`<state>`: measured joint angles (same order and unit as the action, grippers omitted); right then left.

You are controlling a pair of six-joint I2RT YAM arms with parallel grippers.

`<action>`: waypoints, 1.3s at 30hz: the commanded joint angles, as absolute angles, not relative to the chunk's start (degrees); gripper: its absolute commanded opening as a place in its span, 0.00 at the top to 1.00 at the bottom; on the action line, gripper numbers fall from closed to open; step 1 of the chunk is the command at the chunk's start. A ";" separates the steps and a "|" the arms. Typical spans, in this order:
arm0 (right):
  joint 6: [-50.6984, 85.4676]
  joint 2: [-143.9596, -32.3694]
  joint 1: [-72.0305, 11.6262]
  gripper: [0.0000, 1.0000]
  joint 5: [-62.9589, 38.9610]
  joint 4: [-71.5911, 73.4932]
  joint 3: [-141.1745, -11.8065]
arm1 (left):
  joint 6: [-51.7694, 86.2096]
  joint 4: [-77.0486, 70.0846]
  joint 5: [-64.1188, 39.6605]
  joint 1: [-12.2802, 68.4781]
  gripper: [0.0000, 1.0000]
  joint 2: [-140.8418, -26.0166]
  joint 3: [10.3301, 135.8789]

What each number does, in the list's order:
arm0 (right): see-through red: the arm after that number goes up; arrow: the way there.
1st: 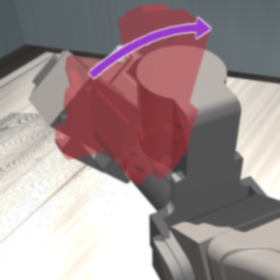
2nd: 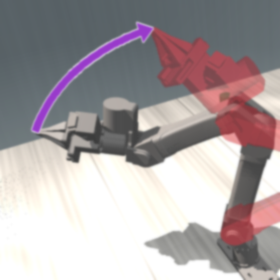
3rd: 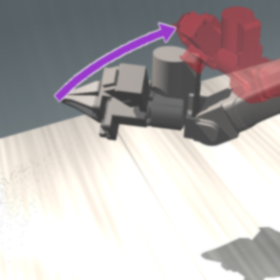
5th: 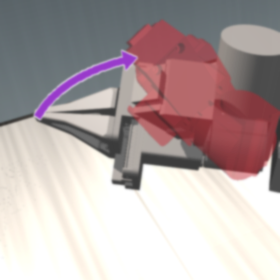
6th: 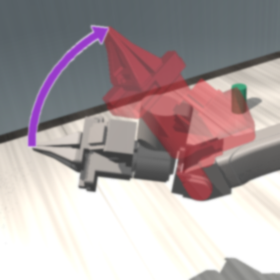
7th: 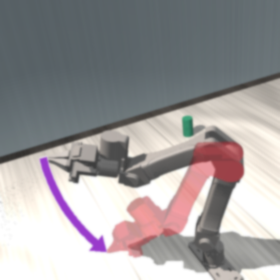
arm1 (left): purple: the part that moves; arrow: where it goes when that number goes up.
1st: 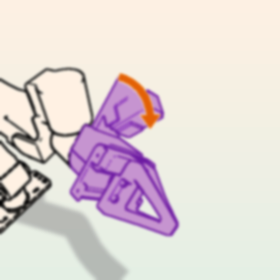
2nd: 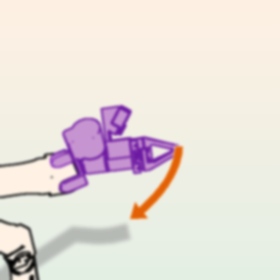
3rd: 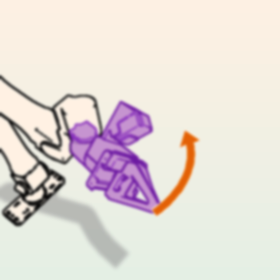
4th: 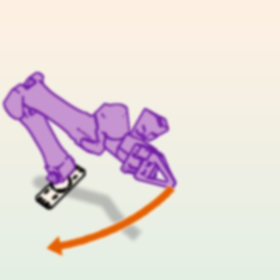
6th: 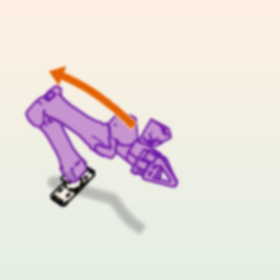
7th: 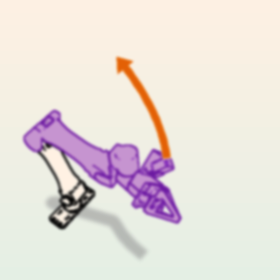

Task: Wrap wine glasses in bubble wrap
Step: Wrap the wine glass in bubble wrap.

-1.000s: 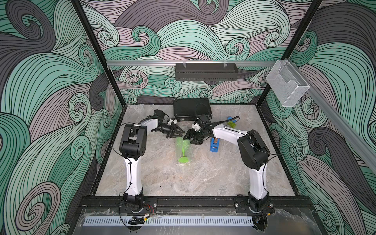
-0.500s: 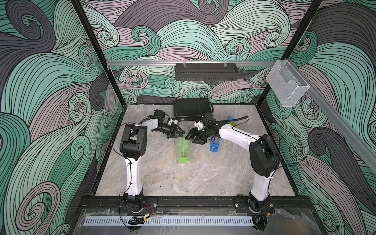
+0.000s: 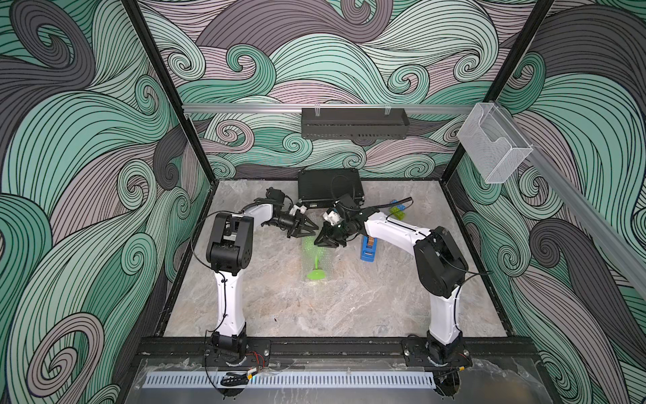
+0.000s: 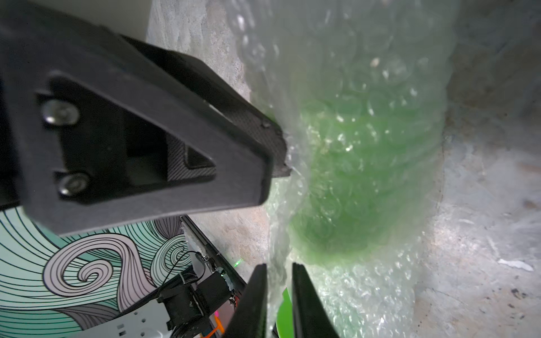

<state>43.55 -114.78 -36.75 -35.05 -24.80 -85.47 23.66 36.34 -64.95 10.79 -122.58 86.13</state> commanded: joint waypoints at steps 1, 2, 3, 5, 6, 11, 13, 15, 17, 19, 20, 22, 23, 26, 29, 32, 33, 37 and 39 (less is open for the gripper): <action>43.24 -115.49 -36.22 0.93 -36.04 -24.75 -84.97 | 22.68 39.99 -57.61 11.57 0.68 -125.27 85.50; 43.19 -115.44 -36.04 0.98 -36.21 -24.74 -84.78 | 22.68 39.91 -57.54 11.60 0.68 -125.34 85.44; 42.86 -115.32 -35.73 1.00 -36.14 -24.78 -84.51 | 22.63 39.93 -57.49 11.57 0.68 -125.33 85.55; 42.54 -115.14 -35.30 1.00 -35.95 -24.94 -84.19 | 22.63 39.97 -57.52 11.59 0.68 -125.42 85.55; 42.50 -115.06 -35.13 1.00 -36.05 -24.91 -83.99 | 22.62 39.99 -57.53 11.53 0.68 -125.47 85.51; 42.10 -115.86 -35.23 1.00 -36.08 -25.05 -83.76 | 22.72 40.03 -57.53 11.58 0.68 -125.51 85.56; 41.93 -116.42 -35.25 1.00 -35.80 -25.11 -83.49 | 22.79 40.04 -57.77 11.59 0.67 -125.43 85.59; 41.84 -117.17 -35.25 1.00 -35.76 -25.18 -83.41 | 22.91 40.16 -57.79 11.67 0.65 -125.10 85.74; 41.84 -117.51 -35.38 1.00 -35.81 -25.08 -83.38 | 23.08 40.34 -58.08 11.69 0.61 -124.44 85.80; 41.76 -117.96 -35.65 1.00 -35.86 -25.18 -83.56 | 23.39 40.30 -58.74 11.69 0.58 -123.26 85.95; 41.83 -118.26 -35.77 1.00 -36.08 -25.14 -83.69 | 23.60 40.41 -59.27 11.71 0.56 -122.45 86.09; 41.92 -118.78 -35.98 1.00 -36.16 -25.14 -84.00 | 23.95 40.64 -60.44 11.87 0.53 -120.80 86.46; 42.01 -119.04 -36.03 1.00 -36.20 -25.04 -84.09 | 24.17 40.86 -60.98 11.93 0.51 -119.77 86.57; 42.32 -119.32 -36.04 1.00 -35.95 -24.84 -84.53 | 24.18 41.44 -60.93 11.93 0.46 -116.07 85.90; 42.76 -119.79 -36.08 1.00 -35.99 -24.69 -85.48 | 24.00 41.51 -60.34 11.85 0.40 -111.89 83.87; 43.04 -120.06 -36.19 1.00 -36.08 -24.52 -86.29 | 23.87 41.33 -60.12 11.78 0.35 -108.00 81.61; 43.07 -120.14 -36.24 1.00 -36.14 -24.55 -86.52 | 23.51 41.26 -59.96 11.77 0.33 -106.87 81.05; 43.31 -120.32 -36.39 1.00 -36.39 -24.48 -87.13 | 20.99 42.80 -55.82 10.99 0.23 -102.29 78.39; 43.40 -120.32 -36.54 1.00 -36.47 -24.45 -87.20 | 19.69 43.25 -51.54 10.64 0.17 -100.76 76.54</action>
<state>42.87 -118.54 -36.10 -38.06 -23.40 -86.43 22.44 40.53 -57.17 11.25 -102.89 78.17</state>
